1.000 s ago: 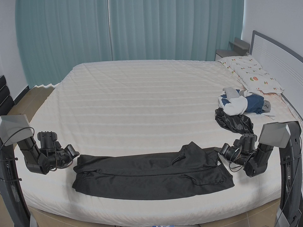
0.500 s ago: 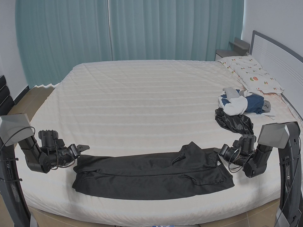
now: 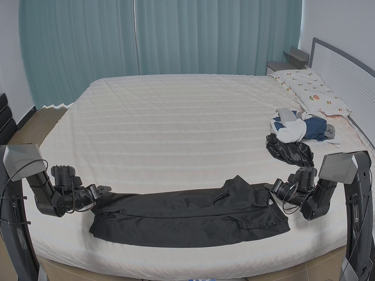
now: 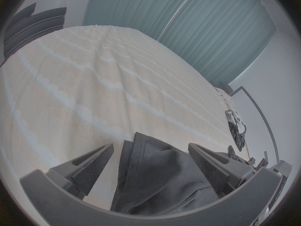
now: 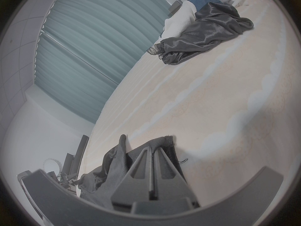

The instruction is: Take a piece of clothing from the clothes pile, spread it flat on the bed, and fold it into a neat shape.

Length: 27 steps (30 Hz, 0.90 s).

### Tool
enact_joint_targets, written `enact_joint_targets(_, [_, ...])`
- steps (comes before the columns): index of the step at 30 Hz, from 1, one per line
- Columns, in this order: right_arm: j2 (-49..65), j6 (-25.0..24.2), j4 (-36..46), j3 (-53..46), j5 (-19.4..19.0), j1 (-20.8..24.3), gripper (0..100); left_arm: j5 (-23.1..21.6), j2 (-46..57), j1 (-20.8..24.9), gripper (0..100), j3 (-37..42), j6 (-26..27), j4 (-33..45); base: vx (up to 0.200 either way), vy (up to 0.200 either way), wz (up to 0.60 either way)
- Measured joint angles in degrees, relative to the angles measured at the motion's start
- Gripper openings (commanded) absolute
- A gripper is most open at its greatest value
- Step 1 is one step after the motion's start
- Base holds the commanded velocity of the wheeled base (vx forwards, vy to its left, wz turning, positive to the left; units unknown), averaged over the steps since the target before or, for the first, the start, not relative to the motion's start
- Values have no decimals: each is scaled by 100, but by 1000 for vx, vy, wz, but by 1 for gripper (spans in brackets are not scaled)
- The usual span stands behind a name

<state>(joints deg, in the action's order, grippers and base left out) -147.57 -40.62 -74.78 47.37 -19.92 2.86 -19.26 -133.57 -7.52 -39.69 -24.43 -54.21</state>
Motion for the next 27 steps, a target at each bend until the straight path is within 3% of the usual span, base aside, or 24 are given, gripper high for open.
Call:
enact_joint_targets(6, [0, -5, 0, 0, 0, 0, 0, 9, -46, 24, 100, -40, -4, 5, 0, 0, 0])
enact_joint_targets(7, [0, -5, 0, 0, 0, 0, 0, 9, -61, 30, 0, -57, -4, 7, 0, 0, 0])
enact_joint_targets(27, [0, -22, -9, 1, -2, 0, 0, 873, -258, 15, 0, -267, -195, -59, 0, 0, 0])
